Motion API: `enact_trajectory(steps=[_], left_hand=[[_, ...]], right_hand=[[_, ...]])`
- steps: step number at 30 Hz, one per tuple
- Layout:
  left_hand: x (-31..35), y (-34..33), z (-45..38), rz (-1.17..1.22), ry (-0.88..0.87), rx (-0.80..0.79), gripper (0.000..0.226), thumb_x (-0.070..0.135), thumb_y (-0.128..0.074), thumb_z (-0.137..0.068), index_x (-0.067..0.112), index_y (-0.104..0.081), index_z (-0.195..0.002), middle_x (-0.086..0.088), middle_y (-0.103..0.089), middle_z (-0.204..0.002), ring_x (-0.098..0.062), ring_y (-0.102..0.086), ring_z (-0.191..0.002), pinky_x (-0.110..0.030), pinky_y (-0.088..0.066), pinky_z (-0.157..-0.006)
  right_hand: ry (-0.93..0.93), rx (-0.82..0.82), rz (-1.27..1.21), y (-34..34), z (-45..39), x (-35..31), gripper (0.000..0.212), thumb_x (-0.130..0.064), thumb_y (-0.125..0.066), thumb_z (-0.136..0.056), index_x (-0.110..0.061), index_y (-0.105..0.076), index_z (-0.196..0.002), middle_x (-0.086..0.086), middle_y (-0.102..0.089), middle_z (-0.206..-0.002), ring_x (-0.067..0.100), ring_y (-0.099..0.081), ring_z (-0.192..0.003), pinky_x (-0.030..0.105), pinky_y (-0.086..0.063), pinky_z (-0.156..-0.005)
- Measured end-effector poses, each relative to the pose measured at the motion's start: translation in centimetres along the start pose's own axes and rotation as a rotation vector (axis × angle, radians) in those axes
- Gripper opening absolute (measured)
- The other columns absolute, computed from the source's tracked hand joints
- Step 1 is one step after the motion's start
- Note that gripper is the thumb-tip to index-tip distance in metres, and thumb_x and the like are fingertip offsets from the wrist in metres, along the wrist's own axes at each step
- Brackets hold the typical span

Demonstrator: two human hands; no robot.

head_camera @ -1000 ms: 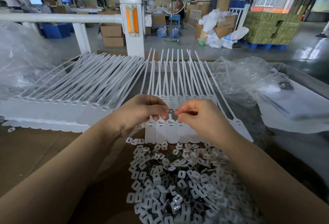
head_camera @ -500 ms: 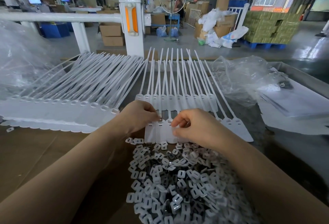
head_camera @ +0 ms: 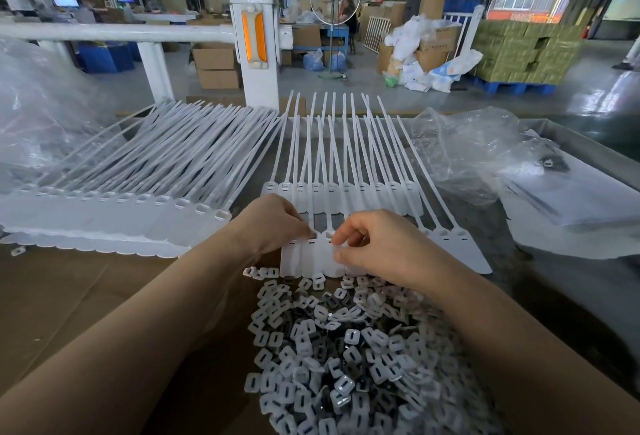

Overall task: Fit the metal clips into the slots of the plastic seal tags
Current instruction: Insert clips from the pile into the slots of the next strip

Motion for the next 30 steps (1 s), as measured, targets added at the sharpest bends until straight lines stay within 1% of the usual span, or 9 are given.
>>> enact_trajectory(steps=[6,10,14,17,20,23,25,27,30], left_hand=[[0.0,0.5,0.0,0.019,0.000,-0.043,0.010,0.023,-0.076,-0.083,0.016,-0.070,-0.081,0.002,-0.067,-0.087,-0.010,-0.058,-0.084,-0.022,-0.037,-0.062],[-0.2,0.7,0.0,0.036,-0.019,-0.045,0.002,0.020,-0.070,-0.087,0.019,-0.070,-0.086,0.002,-0.067,-0.092,-0.012,-0.058,-0.089,-0.025,-0.038,-0.073],[-0.4,0.2,0.1,0.026,-0.045,-0.003,0.010,0.026,-0.073,-0.086,0.017,-0.069,-0.083,0.001,-0.066,-0.083,-0.011,-0.057,-0.079,-0.023,-0.037,-0.061],[-0.4,0.0,0.1,0.009,-0.050,0.012,0.013,0.028,-0.076,-0.083,0.018,-0.069,-0.080,0.001,-0.065,-0.079,-0.011,-0.057,-0.075,-0.024,-0.038,-0.060],[-0.5,-0.1,0.0,0.003,-0.050,0.009,0.013,0.029,-0.077,-0.082,0.018,-0.069,-0.081,0.001,-0.066,-0.081,-0.011,-0.058,-0.077,-0.024,-0.039,-0.060],[-0.5,0.0,0.0,0.002,-0.054,0.010,0.013,0.030,-0.077,-0.082,0.019,-0.069,-0.081,0.002,-0.066,-0.081,-0.011,-0.058,-0.076,-0.023,-0.038,-0.060],[-0.6,0.0,0.0,-0.012,-0.063,0.014,0.012,0.030,-0.077,-0.082,0.021,-0.069,-0.081,0.004,-0.065,-0.079,-0.009,-0.057,-0.074,-0.022,-0.037,-0.059],[-0.6,0.0,0.1,-0.012,-0.073,0.014,0.012,0.030,-0.076,-0.083,0.021,-0.068,-0.080,0.005,-0.064,-0.078,-0.008,-0.056,-0.073,-0.022,-0.036,-0.058],[-0.7,0.1,0.2,0.017,-0.084,0.023,0.013,0.029,-0.078,-0.081,0.019,-0.069,-0.079,0.003,-0.065,-0.077,-0.009,-0.057,-0.073,-0.023,-0.037,-0.059]], right_hand=[[-0.009,-0.007,0.003,0.1,0.1,-0.2,0.014,-0.036,-0.071,-0.087,-0.035,-0.068,-0.100,-0.016,-0.064,-0.095,0.000,-0.062,-0.087,0.026,-0.054,-0.079],[0.000,-0.005,-0.002,0.1,0.1,-0.3,0.011,-0.034,-0.069,-0.088,-0.034,-0.068,-0.099,-0.016,-0.065,-0.094,0.000,-0.063,-0.085,0.023,-0.053,-0.075],[0.003,-0.006,-0.013,0.2,0.1,-0.3,0.009,-0.034,-0.069,-0.088,-0.035,-0.068,-0.097,-0.015,-0.065,-0.093,0.000,-0.063,-0.083,0.022,-0.052,-0.073],[0.013,-0.007,-0.011,0.3,0.2,-0.3,0.009,-0.031,-0.071,-0.086,-0.037,-0.069,-0.093,-0.016,-0.065,-0.091,-0.001,-0.062,-0.082,0.019,-0.047,-0.068],[0.048,-0.017,-0.023,0.4,0.2,-0.4,0.008,-0.028,-0.075,-0.082,-0.035,-0.072,-0.085,-0.015,-0.068,-0.080,-0.002,-0.064,-0.073,0.017,-0.047,-0.064],[0.137,-0.063,-0.028,0.2,0.3,-0.9,0.009,-0.027,-0.078,-0.081,-0.035,-0.074,-0.080,-0.023,-0.066,-0.075,-0.008,-0.061,-0.067,0.011,-0.044,-0.056],[0.197,-0.087,-0.021,0.0,0.4,-1.2,0.009,-0.028,-0.079,-0.081,-0.036,-0.075,-0.082,-0.025,-0.065,-0.075,-0.008,-0.060,-0.068,0.008,-0.044,-0.058],[0.246,-0.090,0.030,-0.2,0.5,-1.4,0.010,-0.030,-0.079,-0.081,-0.037,-0.077,-0.087,-0.021,-0.065,-0.073,-0.008,-0.060,-0.073,0.005,-0.044,-0.063],[0.281,-0.103,0.093,-0.4,0.7,-1.7,0.013,-0.029,-0.080,-0.081,-0.036,-0.077,-0.092,-0.021,-0.063,-0.072,-0.012,-0.059,-0.074,0.002,-0.041,-0.064]])
Point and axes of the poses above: each hand's wrist, its own z-axis away from the middle knuckle, its own y-axis out of the back of the hand, x = y × z, the point moved 1 cm from there along -z, towards the middle knuckle
